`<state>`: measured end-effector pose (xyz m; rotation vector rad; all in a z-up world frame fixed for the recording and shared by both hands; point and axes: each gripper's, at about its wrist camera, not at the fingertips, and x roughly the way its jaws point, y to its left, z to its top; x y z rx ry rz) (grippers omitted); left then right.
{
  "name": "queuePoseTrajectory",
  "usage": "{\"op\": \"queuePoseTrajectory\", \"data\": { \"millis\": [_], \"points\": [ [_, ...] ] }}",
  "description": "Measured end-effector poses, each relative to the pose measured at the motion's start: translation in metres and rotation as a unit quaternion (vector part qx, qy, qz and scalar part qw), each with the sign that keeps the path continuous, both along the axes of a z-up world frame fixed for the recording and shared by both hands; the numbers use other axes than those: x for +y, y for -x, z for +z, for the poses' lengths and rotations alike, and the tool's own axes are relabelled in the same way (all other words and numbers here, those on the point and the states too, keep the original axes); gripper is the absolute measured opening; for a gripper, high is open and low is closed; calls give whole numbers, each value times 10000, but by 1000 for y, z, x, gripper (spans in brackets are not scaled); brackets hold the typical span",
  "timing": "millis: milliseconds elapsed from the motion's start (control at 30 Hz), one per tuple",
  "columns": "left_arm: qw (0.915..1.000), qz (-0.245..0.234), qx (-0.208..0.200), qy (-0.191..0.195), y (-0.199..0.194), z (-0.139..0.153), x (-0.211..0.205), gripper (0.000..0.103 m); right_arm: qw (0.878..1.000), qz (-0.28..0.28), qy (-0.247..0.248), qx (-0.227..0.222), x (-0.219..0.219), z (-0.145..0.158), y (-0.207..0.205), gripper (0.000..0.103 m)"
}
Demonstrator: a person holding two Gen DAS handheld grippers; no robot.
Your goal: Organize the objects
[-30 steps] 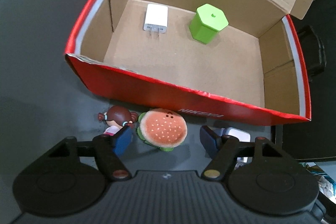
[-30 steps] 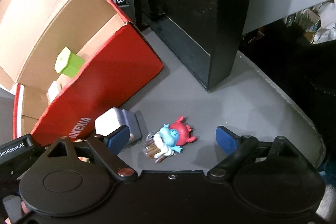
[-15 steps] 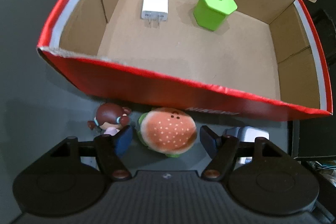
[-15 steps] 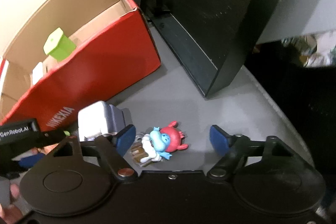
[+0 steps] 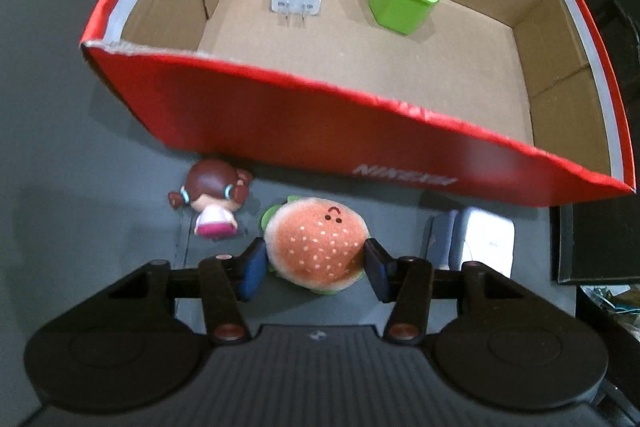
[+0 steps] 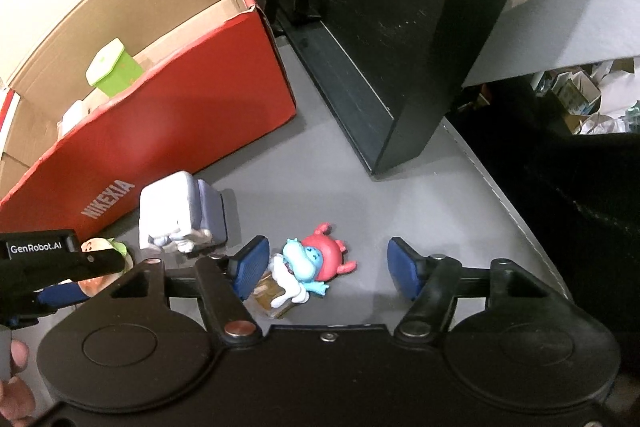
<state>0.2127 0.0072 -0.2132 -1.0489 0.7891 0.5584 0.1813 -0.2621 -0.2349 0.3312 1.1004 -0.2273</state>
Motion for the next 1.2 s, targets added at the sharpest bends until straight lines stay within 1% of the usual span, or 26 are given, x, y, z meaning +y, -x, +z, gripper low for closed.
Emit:
{"op": "queuePoseTrajectory", "data": {
  "millis": [100,233,367,400,500,667,867,967,1033,1067,1100,1133,1200],
  "points": [
    [10000,-73,23,25,3,1,-3,51,10000,21,8,17,-2,1,4,64],
    [9993,-308,86,210,3,-2,-7,52,10000,-7,4,83,-6,2,9,64],
    [9988,-423,167,187,2,-3,-8,57,9998,-151,-46,143,-12,3,13,66],
    [9986,-454,209,171,1,-3,-8,61,9998,-164,-55,140,-13,3,14,66],
    [9984,-483,265,98,-2,-4,-6,67,9998,-115,19,143,-11,4,12,66],
    [9980,-519,353,87,-6,-10,-6,67,9994,189,240,164,0,1,7,67],
    [9972,-607,421,-126,-14,-6,-12,67,9978,474,412,200,10,-1,2,68],
    [9956,-770,437,-308,-17,-4,-16,67,9972,565,464,185,14,-1,2,68],
    [9932,-905,545,-482,-20,-3,-20,63,9968,636,464,157,15,0,2,61],
    [9921,-961,583,-565,-20,-2,-20,59,9966,659,481,136,16,1,3,50],
    [9917,-1013,546,-573,-19,-2,-19,58,9965,668,483,119,16,1,3,40],
    [9919,-1035,496,-541,-18,-2,-18,57,9967,676,440,101,15,2,4,38],
    [9922,-1046,440,-509,-15,-2,-16,55,9969,690,361,87,15,3,4,38]
  ]
}}
